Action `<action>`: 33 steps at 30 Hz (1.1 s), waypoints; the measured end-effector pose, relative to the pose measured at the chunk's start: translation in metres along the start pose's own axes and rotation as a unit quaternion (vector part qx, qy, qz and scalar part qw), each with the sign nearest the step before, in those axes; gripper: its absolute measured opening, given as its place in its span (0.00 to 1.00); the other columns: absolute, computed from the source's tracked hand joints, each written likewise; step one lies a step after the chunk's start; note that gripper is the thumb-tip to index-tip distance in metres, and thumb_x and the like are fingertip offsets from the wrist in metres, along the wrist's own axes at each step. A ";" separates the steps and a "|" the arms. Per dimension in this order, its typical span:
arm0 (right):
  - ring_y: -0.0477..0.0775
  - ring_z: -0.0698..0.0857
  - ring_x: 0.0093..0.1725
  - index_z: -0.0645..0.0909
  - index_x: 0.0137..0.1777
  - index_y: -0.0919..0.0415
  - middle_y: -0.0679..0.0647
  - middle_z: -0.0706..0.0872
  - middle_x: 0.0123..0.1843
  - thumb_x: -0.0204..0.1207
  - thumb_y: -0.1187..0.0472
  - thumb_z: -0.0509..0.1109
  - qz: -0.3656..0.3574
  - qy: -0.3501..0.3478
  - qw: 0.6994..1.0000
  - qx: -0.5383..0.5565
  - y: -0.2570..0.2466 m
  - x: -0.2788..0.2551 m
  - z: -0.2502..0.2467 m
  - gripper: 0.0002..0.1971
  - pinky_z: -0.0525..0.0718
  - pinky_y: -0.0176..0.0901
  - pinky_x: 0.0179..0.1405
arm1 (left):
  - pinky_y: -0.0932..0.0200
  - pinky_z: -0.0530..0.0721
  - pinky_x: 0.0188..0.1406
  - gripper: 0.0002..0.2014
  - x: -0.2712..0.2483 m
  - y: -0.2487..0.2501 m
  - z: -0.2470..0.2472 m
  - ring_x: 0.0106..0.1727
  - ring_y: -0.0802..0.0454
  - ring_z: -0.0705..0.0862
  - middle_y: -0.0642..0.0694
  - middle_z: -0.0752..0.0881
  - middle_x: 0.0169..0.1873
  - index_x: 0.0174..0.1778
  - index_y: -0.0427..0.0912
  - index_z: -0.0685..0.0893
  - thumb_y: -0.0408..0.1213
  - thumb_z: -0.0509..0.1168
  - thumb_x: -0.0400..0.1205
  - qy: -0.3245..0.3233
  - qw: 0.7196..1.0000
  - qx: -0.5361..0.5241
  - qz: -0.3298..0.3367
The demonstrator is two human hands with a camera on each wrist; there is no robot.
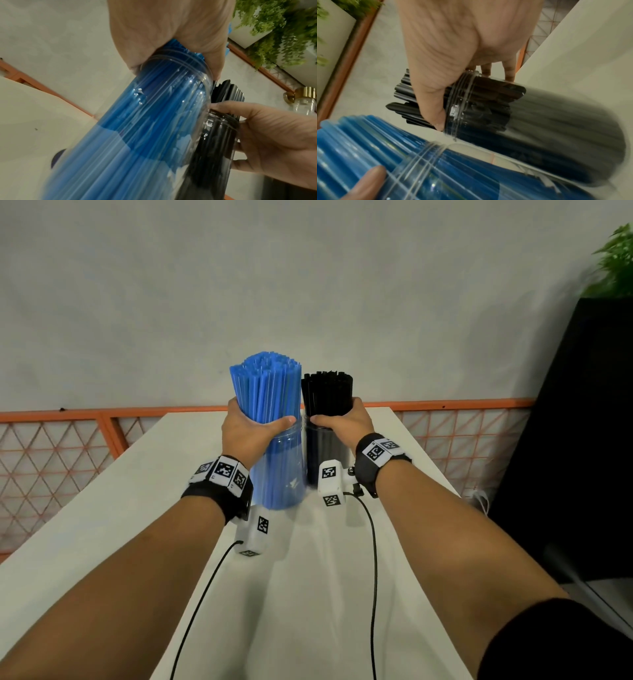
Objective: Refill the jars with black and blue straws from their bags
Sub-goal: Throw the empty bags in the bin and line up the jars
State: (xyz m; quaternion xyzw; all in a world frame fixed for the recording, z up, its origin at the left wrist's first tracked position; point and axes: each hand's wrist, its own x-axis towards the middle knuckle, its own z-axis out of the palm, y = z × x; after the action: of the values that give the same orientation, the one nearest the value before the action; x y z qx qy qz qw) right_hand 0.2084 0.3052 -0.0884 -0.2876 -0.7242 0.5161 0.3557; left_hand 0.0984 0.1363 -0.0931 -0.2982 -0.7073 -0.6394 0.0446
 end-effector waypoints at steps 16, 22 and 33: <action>0.51 0.83 0.57 0.75 0.61 0.56 0.47 0.85 0.53 0.55 0.53 0.86 0.009 0.076 0.997 0.025 0.030 -0.015 -0.103 0.34 0.81 0.43 0.55 | 0.69 0.81 0.40 0.41 -0.023 0.028 0.077 0.51 0.63 0.83 0.57 0.82 0.52 0.66 0.47 0.72 0.51 0.85 0.62 -0.085 0.996 -0.027 0.027; 0.52 0.82 0.60 0.73 0.67 0.54 0.50 0.84 0.61 0.55 0.50 0.85 0.006 0.079 0.996 0.044 0.042 0.000 -0.101 0.40 0.81 0.48 0.62 | 0.74 0.78 0.37 0.38 -0.008 0.024 0.091 0.50 0.66 0.82 0.60 0.81 0.50 0.63 0.51 0.71 0.52 0.84 0.63 -0.095 0.995 -0.025 0.026; 0.50 0.82 0.60 0.71 0.69 0.55 0.50 0.83 0.62 0.59 0.52 0.84 -0.001 0.067 0.995 0.070 0.055 0.039 -0.099 0.38 0.79 0.43 0.60 | 0.73 0.79 0.36 0.38 0.030 0.008 0.113 0.50 0.66 0.82 0.60 0.81 0.50 0.64 0.52 0.70 0.53 0.84 0.64 -0.099 0.994 -0.030 0.018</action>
State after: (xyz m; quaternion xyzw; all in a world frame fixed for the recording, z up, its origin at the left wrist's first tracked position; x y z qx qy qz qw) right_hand 0.2686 0.4056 -0.1112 -0.2953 -0.6612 0.5450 0.4227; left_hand 0.1135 0.2524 -0.0927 -0.3741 -0.6828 -0.6271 -0.0230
